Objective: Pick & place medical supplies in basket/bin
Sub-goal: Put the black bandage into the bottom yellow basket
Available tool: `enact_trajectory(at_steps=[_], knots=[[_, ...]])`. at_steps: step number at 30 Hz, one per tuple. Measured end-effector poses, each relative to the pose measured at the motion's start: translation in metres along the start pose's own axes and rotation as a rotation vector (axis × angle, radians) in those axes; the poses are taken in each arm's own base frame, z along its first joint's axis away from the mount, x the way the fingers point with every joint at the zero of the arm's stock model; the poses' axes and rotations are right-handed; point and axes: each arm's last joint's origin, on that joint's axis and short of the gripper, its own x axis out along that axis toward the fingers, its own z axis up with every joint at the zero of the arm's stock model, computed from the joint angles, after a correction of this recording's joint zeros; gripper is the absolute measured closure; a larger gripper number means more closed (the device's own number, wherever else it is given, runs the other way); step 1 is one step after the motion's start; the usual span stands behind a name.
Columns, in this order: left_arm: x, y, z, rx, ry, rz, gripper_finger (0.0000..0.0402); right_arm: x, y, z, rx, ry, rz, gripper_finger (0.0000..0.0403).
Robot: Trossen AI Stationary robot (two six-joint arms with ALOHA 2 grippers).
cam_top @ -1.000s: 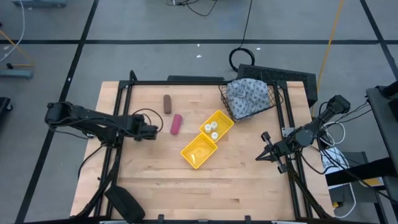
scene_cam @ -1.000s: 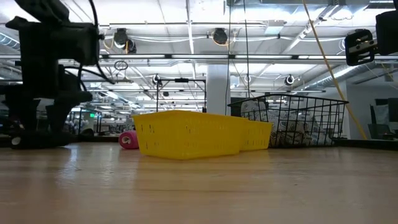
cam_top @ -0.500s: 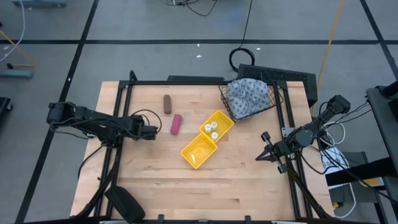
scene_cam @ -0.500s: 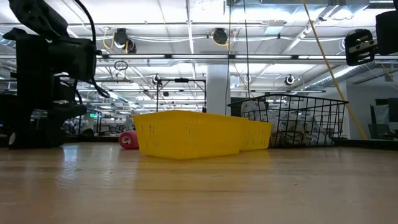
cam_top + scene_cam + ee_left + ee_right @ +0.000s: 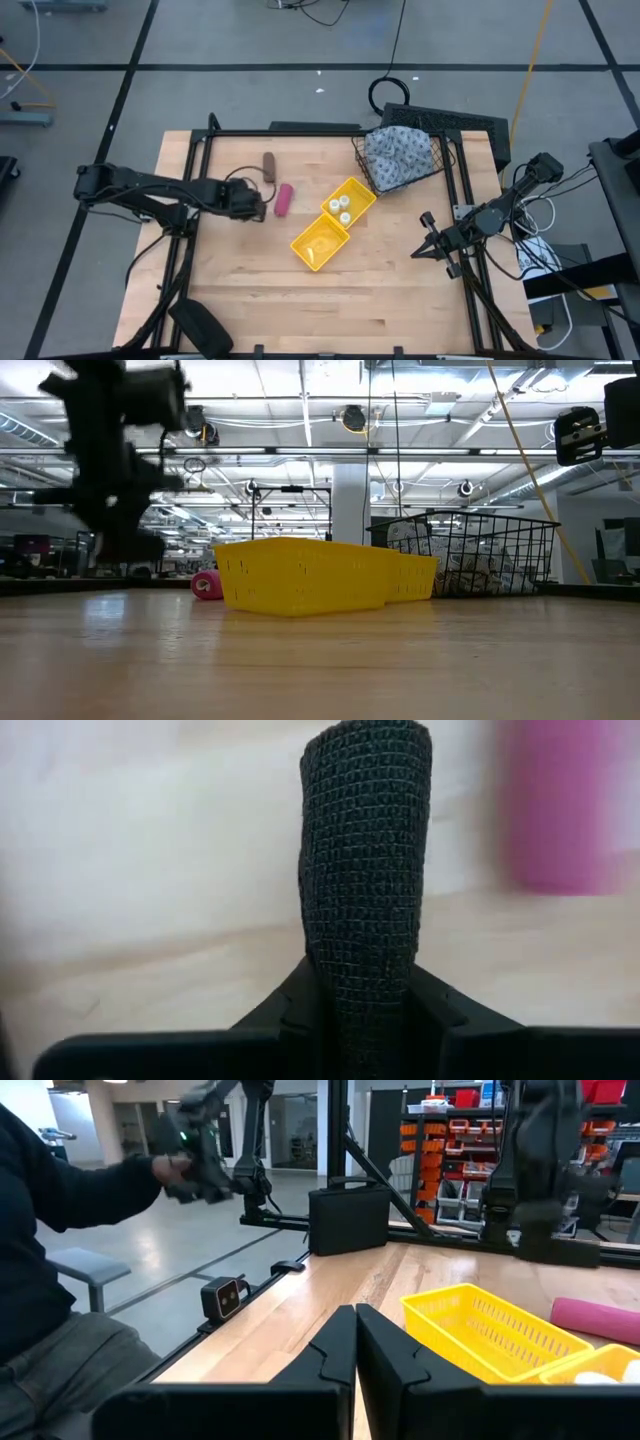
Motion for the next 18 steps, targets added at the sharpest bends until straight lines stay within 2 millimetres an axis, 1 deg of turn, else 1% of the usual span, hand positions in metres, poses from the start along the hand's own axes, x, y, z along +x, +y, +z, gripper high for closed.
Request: enact_trajectory(at_steps=[3,6,8,10,12,14,18], knots=[[-0.028,-0.024,0.010,0.068,-0.069,-0.129,0.0326,0.000,0.000,0.000,0.000,0.000,0.000,0.0403],[-0.052,-0.049,0.017,0.143,-0.140,-0.328,0.0317,0.000,0.000,0.000,0.000,0.000,0.000,0.0403],[-0.066,-0.066,0.018,0.212,-0.194,-0.484,0.0311,0.000,0.000,0.000,0.000,0.000,0.000,0.0403],[-0.075,-0.082,0.016,0.281,-0.232,-0.613,0.0310,0.000,0.000,0.000,0.000,0.000,0.000,0.0403],[-0.078,-0.095,0.011,0.347,-0.238,-0.701,0.0314,0.000,0.000,0.000,0.000,0.000,0.000,0.0403],[-0.074,-0.107,0.005,0.390,-0.209,-0.742,0.0318,0.000,0.000,0.000,0.000,0.000,0.000,0.0403],[-0.055,-0.128,-0.006,0.419,-0.113,-0.704,0.0321,0.000,0.000,0.001,0.002,-0.007,0.000,0.0403]])
